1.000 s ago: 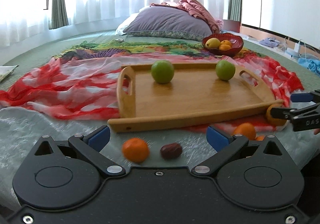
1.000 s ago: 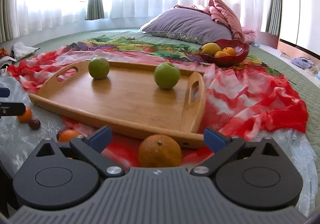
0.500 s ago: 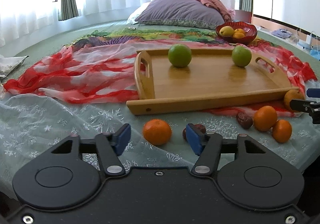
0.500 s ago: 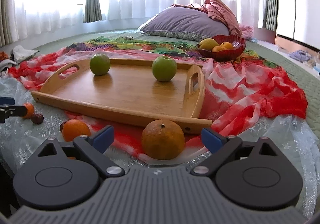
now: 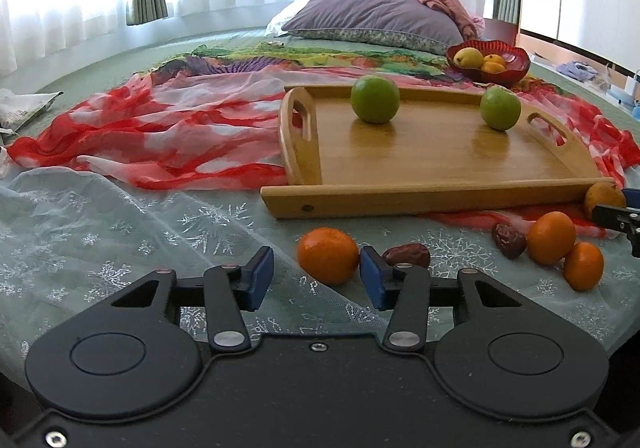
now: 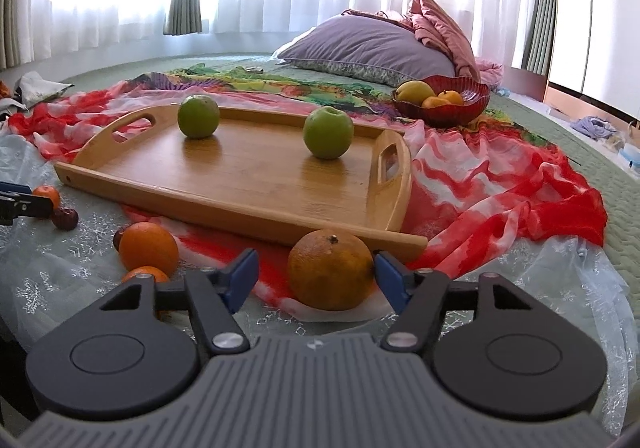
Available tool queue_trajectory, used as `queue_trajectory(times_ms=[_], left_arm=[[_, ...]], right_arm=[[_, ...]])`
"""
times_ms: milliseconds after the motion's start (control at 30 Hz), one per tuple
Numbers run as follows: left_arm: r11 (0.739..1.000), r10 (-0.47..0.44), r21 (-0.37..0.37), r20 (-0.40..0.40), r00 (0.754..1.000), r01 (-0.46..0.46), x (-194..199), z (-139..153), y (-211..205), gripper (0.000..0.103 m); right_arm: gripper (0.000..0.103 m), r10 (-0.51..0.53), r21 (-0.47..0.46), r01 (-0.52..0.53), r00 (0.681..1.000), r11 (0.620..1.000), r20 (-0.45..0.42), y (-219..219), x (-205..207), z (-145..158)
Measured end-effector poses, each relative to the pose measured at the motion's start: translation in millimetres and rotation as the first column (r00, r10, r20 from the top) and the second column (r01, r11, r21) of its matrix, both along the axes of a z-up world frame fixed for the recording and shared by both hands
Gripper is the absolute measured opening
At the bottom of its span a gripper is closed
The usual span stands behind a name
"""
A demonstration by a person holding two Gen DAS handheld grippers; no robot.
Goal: Organize fruits
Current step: 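Grasp a small tangerine with the left tool while the right tool grasps the dull-orange citrus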
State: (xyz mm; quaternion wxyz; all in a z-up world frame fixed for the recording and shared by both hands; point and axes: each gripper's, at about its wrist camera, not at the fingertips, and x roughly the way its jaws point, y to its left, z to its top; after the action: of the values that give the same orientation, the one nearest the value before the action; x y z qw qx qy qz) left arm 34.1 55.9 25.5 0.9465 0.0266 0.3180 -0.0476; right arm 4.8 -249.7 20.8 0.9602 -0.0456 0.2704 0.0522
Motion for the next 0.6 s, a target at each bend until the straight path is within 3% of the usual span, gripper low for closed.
queue_trajectory(times_ms=[600], left_arm=[[1.0, 0.018, 0.01, 0.012, 1.0, -0.018, 4.1, -11.6, -6.6, 0.045]], right_arm=[[0.065, -0.077, 0.09, 0.079, 0.997, 0.993, -0.026, -8.7, 6.8, -16.0]])
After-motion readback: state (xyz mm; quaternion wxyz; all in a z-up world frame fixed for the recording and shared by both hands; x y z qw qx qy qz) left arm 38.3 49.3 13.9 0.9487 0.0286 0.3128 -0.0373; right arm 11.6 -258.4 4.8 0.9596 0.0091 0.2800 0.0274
